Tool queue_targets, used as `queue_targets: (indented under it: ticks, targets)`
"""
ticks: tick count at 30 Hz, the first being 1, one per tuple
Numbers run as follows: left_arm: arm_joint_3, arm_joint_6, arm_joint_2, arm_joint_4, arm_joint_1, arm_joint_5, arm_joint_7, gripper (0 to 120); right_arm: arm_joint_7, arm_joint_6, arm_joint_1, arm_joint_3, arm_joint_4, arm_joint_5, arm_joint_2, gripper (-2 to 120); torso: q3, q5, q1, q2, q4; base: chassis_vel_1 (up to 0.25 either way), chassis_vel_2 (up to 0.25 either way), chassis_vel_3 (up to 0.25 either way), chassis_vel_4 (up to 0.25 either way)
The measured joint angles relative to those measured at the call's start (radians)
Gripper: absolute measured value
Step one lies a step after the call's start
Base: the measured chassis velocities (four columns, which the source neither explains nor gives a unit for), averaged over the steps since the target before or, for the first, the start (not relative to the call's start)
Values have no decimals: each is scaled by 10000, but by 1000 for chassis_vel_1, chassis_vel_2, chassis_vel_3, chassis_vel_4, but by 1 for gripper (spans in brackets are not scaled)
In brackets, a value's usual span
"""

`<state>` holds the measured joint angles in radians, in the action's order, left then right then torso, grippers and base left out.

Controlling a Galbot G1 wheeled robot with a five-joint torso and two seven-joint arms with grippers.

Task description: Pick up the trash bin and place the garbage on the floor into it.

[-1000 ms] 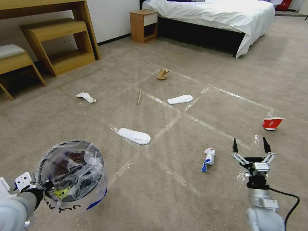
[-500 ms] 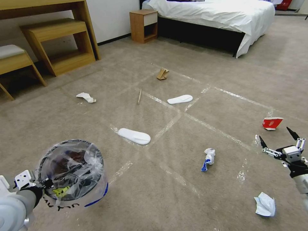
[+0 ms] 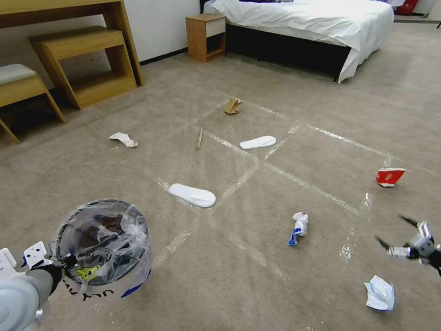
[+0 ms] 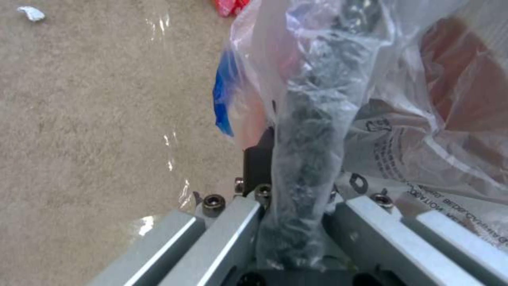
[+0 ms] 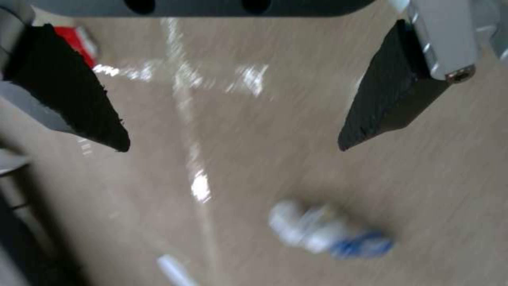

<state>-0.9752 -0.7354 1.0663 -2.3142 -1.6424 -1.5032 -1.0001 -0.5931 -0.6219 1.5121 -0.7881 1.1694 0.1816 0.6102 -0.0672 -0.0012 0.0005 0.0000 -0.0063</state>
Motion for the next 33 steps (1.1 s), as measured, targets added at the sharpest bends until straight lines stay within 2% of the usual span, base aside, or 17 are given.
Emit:
queue_targets:
  ticks: [1,3,8,11,18,28,33]
  targets:
    - [0,0,0,0,0,0,0,0,0,0,0,0,0,0,0,100,0,0,0,0,0,0,0,0,0]
    - [27,0,1,18,16,56,18,0,-608,-261,-183,40,-721,-494,0,100,0,0,-1,0,0,0,0,0,0]
    - [98,0,-49,81,59,64,38,0,-1068,-662,-344,126,-1256,-555,141,100,0,4,0,0,-2,0,0,0,0]
    - [129,0,-49,104,51,116,67,0,-1144,-699,-414,125,-1262,-531,232,100,0,-7,0,0,1,0,0,0,0]
    - [178,0,-128,89,40,151,79,0,-1222,-783,-475,110,-1332,-442,447,100,0,-4,0,0,0,0,0,0,0]
    - [260,0,-190,29,-37,209,59,0,-1813,-995,-361,76,-1718,-935,515,100,1,-2,0,0,0,0,0,0,0]
    - [313,0,-156,40,-65,301,54,0,-1563,-604,-68,246,-2008,-275,479,100,1,-3,0,0,0,0,0,0,0]
